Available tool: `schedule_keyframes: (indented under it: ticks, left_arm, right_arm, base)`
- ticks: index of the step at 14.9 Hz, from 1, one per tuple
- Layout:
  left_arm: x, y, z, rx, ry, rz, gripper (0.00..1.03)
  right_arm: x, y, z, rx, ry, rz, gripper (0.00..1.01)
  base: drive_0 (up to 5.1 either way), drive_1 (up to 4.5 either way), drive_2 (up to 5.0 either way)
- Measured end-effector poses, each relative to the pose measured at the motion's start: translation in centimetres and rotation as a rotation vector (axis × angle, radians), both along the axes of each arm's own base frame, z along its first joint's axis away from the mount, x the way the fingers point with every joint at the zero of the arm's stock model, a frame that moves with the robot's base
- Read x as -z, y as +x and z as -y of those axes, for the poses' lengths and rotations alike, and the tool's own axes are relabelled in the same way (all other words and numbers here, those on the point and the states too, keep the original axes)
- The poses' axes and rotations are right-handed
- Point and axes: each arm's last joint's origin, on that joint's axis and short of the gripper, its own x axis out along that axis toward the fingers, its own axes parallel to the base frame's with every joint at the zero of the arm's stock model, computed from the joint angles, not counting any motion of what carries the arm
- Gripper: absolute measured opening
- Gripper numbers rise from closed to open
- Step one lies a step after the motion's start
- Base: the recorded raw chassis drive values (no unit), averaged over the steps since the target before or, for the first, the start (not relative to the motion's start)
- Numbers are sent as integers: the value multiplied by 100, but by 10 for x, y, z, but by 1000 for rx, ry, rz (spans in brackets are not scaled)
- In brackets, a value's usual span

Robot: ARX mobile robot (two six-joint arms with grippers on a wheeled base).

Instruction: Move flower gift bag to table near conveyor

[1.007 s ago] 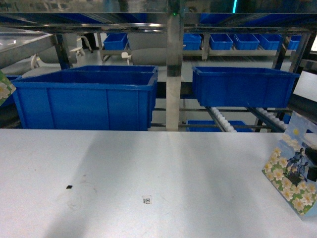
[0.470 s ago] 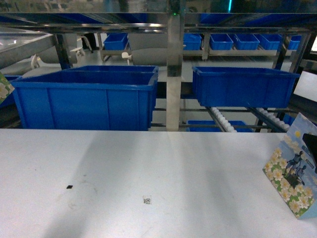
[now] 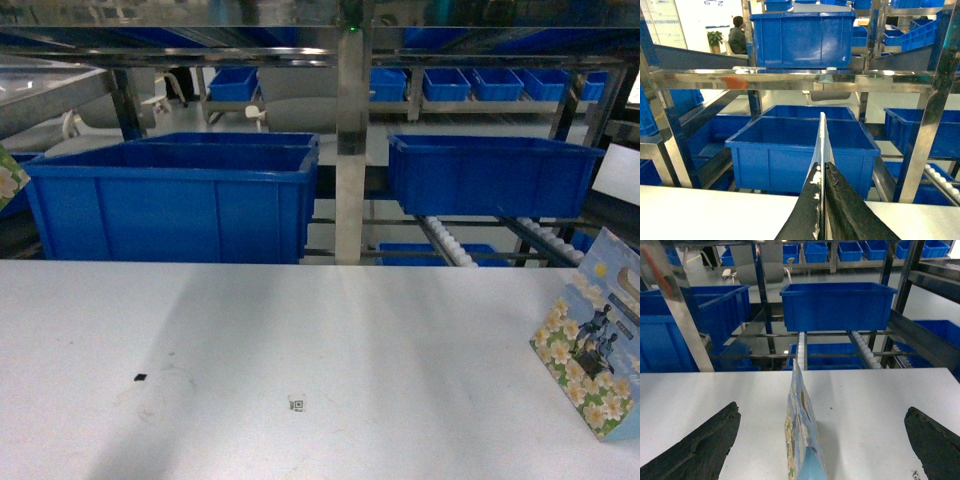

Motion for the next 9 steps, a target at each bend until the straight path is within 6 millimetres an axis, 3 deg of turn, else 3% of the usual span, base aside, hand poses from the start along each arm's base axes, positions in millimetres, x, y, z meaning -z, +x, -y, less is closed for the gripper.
schedule_keyframes:
  ticks: [2, 6, 7, 9]
  left_arm:
    - [0, 0, 0, 0, 0, 0, 3]
    - [0, 0, 0, 0, 0, 0, 3]
    - [0, 0, 0, 0, 0, 0, 3]
    - [0, 0, 0, 0, 0, 0, 3]
  right_arm:
    - [-13, -28, -6, 23, -12, 16, 98]
    - [-21, -90, -14, 51, -44, 16, 98]
    - [-21, -101, -16, 37, -51, 15, 98]
    - [-15, -102, -16, 27, -48, 5, 98]
  base:
    - [0, 0, 0]
    - [0, 0, 0]
    - [0, 0, 0]
    - [0, 0, 0]
